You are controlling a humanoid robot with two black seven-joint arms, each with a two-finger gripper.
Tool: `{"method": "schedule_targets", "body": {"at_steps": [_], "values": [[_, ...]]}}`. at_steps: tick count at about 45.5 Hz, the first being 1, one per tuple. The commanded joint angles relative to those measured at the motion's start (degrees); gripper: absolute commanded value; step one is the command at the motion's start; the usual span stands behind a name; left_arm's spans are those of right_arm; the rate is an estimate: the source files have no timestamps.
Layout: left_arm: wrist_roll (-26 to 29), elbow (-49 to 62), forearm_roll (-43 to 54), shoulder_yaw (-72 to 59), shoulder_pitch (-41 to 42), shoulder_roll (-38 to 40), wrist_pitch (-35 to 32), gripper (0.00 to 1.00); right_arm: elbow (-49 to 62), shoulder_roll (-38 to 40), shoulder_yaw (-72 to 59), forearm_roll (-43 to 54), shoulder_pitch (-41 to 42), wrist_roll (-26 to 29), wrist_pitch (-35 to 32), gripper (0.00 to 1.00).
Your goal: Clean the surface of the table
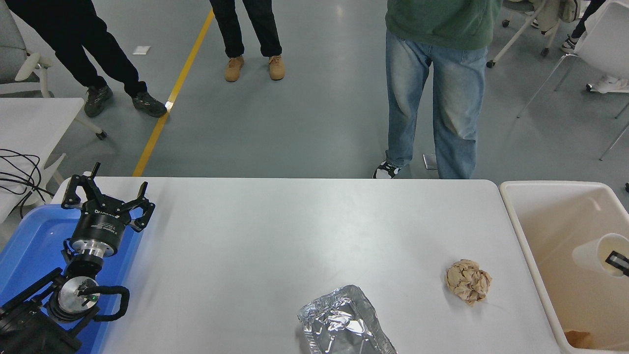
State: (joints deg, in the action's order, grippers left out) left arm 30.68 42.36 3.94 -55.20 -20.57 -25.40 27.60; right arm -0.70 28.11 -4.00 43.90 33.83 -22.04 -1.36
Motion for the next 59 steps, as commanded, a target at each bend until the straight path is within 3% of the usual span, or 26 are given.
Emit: {"method": "schedule_targets", "body": {"at_steps": [1, 35, 36, 39, 42, 59], "values": [[0.00, 0.00, 0.02, 0.00, 0.00, 0.00, 0.00, 0.99, 3.51, -4.12, -10.50, -15.78, -1.57, 1.82, 2.76, 0.00], [0.08, 0.00, -0.07, 0.00, 0.00, 0.00, 0.00, 0.99, 3.60, -5.53, -10.15, -18.68, -1.48, 5.60, 6.89, 0.00], [0.00, 0.00, -0.07, 0.00, 0.00, 0.00, 0.00, 0.99, 3.60, -5.70, -10.15, -18.68, -1.40, 5.60, 6.89, 0.05], [0.00, 0.00, -0.07, 0.00, 0.00, 0.00, 0.00, 0.99, 3.60, -5.70, -9.89, -18.77, -1.31, 5.60, 7.51, 0.64], [0.00, 0.00, 0.02, 0.00, 0.00, 0.00, 0.00, 0.99, 3.60, -5.61, -9.98, -18.77, -1.22, 5.52, 7.95, 0.99], [0.00, 0.00, 0.02, 0.00, 0.00, 0.00, 0.00, 0.99, 4.74, -5.53, -9.27, -18.86, -1.04, 5.52, 9.88, 1.00]]}}
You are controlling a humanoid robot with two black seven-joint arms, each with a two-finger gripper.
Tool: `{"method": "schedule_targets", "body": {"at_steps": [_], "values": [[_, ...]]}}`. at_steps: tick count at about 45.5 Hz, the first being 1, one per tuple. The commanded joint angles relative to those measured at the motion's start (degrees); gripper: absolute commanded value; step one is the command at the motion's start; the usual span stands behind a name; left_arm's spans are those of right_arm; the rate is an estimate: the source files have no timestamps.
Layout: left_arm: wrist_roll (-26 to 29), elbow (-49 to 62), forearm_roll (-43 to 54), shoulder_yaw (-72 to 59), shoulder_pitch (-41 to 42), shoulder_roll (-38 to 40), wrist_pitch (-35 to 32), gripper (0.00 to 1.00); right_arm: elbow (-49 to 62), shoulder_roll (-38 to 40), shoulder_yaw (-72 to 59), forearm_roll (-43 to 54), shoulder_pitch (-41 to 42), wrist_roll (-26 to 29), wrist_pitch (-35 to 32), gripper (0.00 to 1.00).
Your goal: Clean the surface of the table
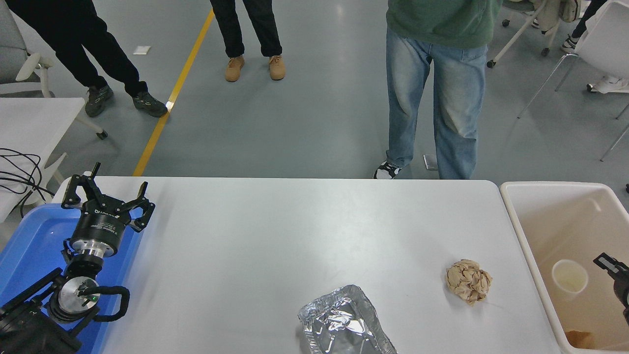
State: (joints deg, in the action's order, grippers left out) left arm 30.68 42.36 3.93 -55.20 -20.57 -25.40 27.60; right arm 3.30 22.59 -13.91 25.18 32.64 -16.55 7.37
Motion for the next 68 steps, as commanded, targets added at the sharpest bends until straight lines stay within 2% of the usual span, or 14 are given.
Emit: {"method": "schedule_targets", "body": {"at_steps": [1, 11, 20, 29, 34, 35, 47, 56, 63, 68], "values": [[0.00, 0.00, 0.03, 0.00, 0.00, 0.00, 0.00, 0.99, 0.74, 0.00, 0.81, -0.13, 0.14, 0.03, 1.15, 1.00], [0.00, 0.00, -0.06, 0.00, 0.00, 0.00, 0.00, 0.99, 0.74, 0.00, 1.60, -0.31, 0.40, 0.03, 0.80, 1.00], [0.00, 0.00, -0.06, 0.00, 0.00, 0.00, 0.00, 0.99, 0.66, 0.44, 2.92, -4.44, 1.72, 0.03, 0.19, 1.00], [0.00, 0.00, 0.03, 0.00, 0.00, -0.09, 0.00, 0.99, 0.57, 1.05, 7.13, -16.03, 5.67, -0.24, -1.22, 1.00], [0.00, 0.00, 0.03, 0.00, 0.00, 0.00, 0.00, 0.99, 0.57, 2.54, 10.47, -20.78, 8.13, -0.06, -7.27, 1.00], [0.00, 0.00, 0.03, 0.00, 0.00, 0.00, 0.00, 0.99, 0.65, 3.24, 11.52, -21.31, 9.18, 0.03, -10.42, 1.00], [0.00, 0.00, 0.03, 0.00, 0.00, 0.00, 0.00, 0.99, 0.65, 7.73, 20.40, -21.40, 13.23, 0.11, -30.65, 1.00], [0.00, 0.00, 0.03, 0.00, 0.00, 0.00, 0.00, 0.99, 0.74, 7.56, 33.14, -21.75, 15.87, 0.11, -31.19, 1.00], [0.00, 0.00, 0.03, 0.00, 0.00, 0.00, 0.00, 0.99, -3.03, 8.26, 35.00, -21.84, 15.52, -0.32, -31.46, 1.00], [0.00, 0.00, 0.03, 0.00, 0.00, 0.00, 0.00, 0.99, -8.21, 11.59, 35.61, -21.84, 15.34, -0.50, -31.46, 1.00]]}}
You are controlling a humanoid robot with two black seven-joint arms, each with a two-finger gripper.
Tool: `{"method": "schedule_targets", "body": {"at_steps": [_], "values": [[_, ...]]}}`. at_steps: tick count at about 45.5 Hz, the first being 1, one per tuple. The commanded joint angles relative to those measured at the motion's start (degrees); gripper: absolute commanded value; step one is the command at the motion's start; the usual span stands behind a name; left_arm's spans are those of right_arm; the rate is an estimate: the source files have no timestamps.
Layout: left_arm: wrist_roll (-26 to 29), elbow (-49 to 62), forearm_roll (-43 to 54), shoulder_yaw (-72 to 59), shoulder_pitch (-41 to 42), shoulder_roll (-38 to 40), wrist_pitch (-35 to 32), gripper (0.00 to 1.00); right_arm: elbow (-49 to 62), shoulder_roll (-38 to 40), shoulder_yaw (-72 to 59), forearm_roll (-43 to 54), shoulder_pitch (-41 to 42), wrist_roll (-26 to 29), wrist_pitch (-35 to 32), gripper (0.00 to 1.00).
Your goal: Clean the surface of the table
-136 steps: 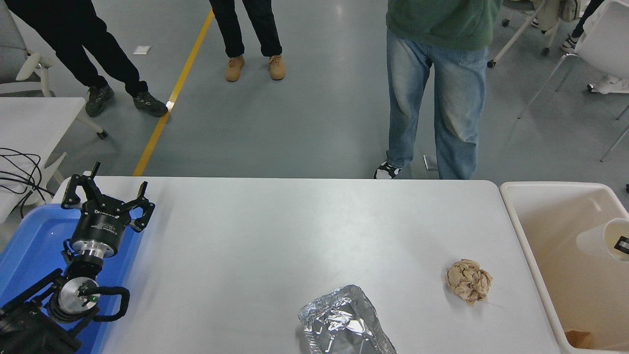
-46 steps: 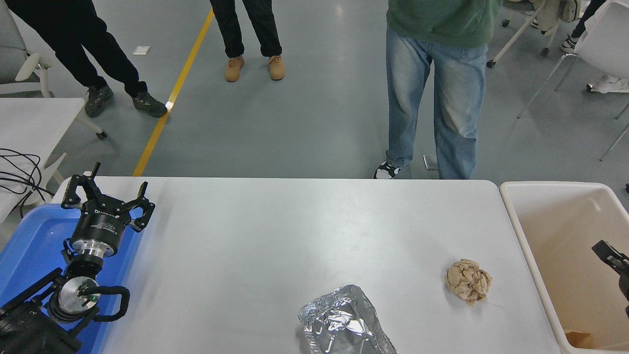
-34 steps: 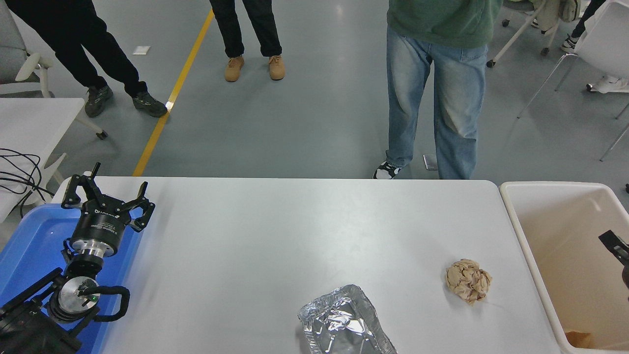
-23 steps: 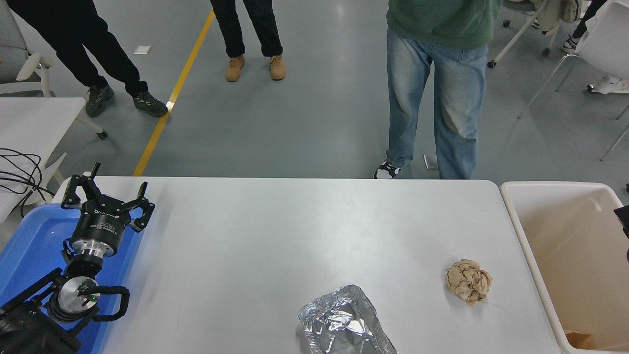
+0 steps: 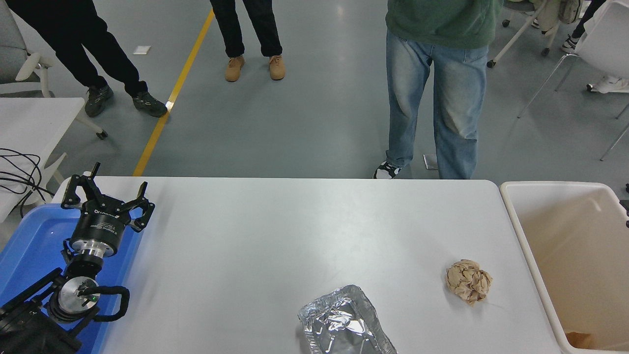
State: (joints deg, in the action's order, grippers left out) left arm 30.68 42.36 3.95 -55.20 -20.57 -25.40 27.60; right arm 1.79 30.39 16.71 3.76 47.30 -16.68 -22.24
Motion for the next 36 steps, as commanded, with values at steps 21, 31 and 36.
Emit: {"method": "schedule_targets", "body": {"at_steps": [21, 31, 36], "values": [[0.00, 0.00, 0.01, 0.00, 0.00, -0.08, 0.00, 0.99, -39.76, 7.67, 25.65, -0.33, -8.28, -0.46, -0.09, 1.00], [0.00, 0.00, 0.01, 0.00, 0.00, 0.00, 0.00, 0.99, -40.64, 2.57, 25.91, -0.42, -11.35, -1.51, 3.52, 1.00], [0.00, 0.00, 0.01, 0.00, 0.00, 0.00, 0.00, 0.99, -40.72, -0.59, 25.83, -0.33, -12.94, -4.06, 3.52, 1.00]]}}
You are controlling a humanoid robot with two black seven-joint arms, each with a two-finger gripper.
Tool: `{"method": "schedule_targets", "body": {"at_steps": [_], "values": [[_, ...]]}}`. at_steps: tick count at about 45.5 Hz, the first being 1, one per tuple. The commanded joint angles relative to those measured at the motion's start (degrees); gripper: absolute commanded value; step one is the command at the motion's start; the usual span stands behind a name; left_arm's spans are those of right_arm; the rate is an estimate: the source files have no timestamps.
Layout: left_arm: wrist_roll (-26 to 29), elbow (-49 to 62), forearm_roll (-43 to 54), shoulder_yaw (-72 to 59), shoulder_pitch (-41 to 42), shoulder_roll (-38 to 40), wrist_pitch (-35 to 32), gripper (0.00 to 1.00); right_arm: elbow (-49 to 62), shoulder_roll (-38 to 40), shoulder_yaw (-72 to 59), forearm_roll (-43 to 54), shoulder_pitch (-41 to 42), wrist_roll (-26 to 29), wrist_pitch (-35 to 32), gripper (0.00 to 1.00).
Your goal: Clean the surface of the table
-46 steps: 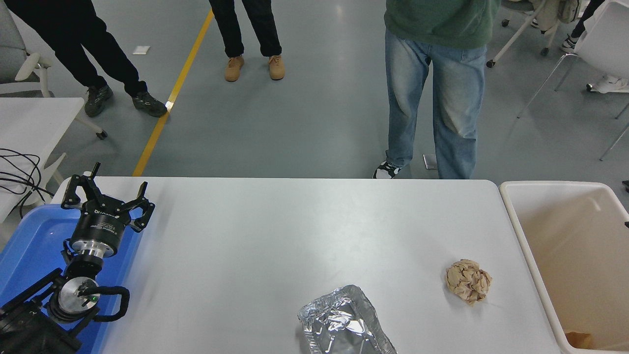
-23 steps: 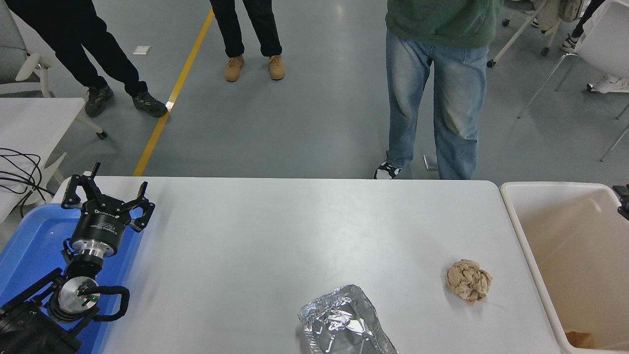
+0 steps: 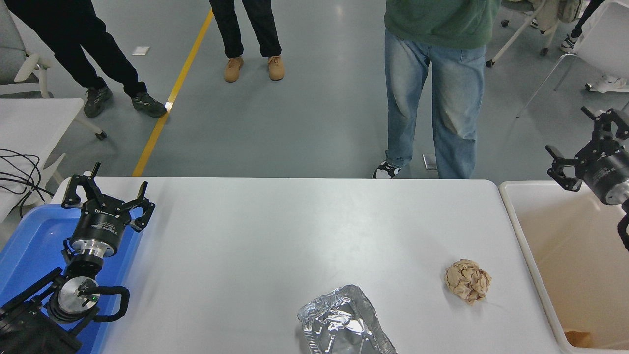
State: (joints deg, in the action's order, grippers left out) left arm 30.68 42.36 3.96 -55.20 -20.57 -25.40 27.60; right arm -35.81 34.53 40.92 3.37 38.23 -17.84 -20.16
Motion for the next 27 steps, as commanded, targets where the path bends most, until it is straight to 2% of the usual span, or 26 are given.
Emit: {"method": "schedule_targets", "body": {"at_steps": [1, 12, 27], "values": [[0.00, 0.00, -0.01, 0.00, 0.00, 0.00, 0.00, 0.99, -3.13, -5.17, 1.54, 0.06, -4.21, -3.25, 1.52, 1.00], [0.00, 0.00, -0.01, 0.00, 0.00, -0.09, 0.00, 0.99, -2.86, -10.00, 3.73, -0.03, -7.20, -6.15, 2.05, 1.00], [0.00, 0.00, -0.01, 0.00, 0.00, 0.00, 0.00, 0.99, -3.56, -12.82, 5.23, -0.03, -9.40, -6.51, 2.93, 1.00]]}}
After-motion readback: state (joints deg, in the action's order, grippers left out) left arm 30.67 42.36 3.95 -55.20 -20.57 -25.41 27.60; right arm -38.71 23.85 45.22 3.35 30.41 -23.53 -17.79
